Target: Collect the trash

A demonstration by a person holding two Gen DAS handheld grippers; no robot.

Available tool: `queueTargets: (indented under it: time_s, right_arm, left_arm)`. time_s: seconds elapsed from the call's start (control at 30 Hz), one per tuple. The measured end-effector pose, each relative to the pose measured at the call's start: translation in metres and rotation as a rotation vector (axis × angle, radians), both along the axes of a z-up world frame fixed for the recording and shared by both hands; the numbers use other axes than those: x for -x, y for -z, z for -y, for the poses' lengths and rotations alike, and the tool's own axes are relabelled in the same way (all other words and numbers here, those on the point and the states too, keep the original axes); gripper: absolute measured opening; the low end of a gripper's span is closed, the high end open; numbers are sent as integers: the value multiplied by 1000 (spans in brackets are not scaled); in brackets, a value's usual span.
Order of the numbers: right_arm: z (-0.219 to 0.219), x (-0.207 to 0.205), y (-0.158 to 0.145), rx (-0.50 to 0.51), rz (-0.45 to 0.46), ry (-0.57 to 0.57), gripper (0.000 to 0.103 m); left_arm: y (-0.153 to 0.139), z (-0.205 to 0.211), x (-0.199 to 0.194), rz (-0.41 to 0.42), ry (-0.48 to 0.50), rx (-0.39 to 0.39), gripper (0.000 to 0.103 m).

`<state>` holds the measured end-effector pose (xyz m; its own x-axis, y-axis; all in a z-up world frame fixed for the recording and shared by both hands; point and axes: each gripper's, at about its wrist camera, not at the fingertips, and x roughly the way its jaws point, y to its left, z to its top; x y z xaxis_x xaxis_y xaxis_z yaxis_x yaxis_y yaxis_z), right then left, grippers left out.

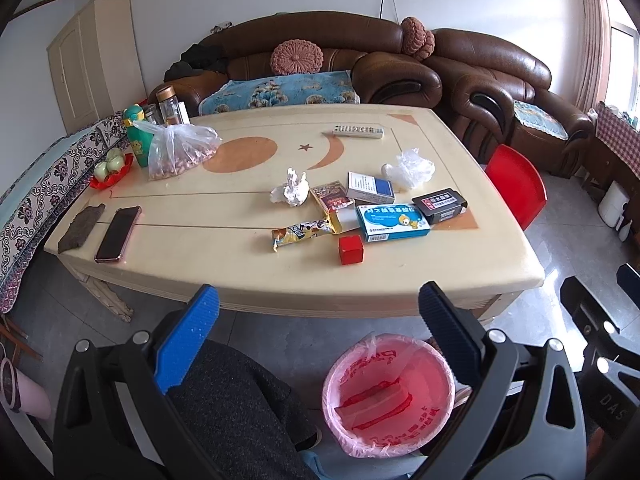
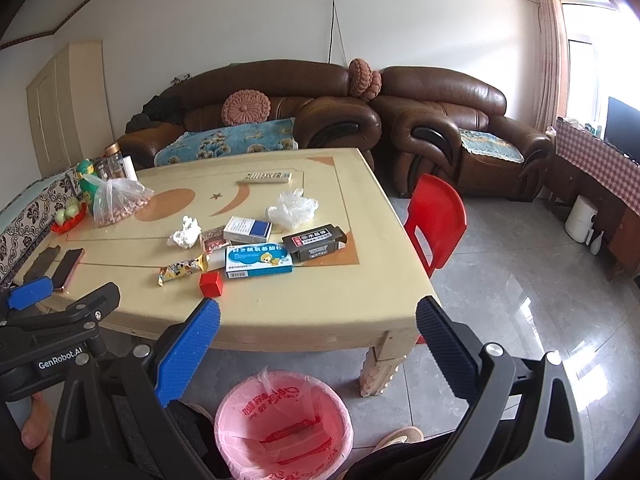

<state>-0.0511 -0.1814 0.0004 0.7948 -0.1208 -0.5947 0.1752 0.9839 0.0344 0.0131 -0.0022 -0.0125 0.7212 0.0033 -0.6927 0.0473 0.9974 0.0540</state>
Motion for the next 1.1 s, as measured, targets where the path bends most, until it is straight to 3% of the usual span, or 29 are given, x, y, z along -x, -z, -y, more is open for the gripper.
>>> queueTargets:
  time_s: [0.57,0.7,0.93,1.1]
  right_arm:
    - [13,-70,42,27,-92,-65,96]
    - [29,-99,48,-38,-128,-78,96]
    - [47,-159,55,-66,-179,-114,96]
    - [52,-207,55,-86,-230,-167,96]
  left_arm:
    - [47,-20,-75,-131,-48,-27,98]
    - [45,-34,-100,-141,-78,-23,98]
    - [42,-45,-148,-145,-101,-25,98]
    - [47,-37,-187,-184,-49,-57,98]
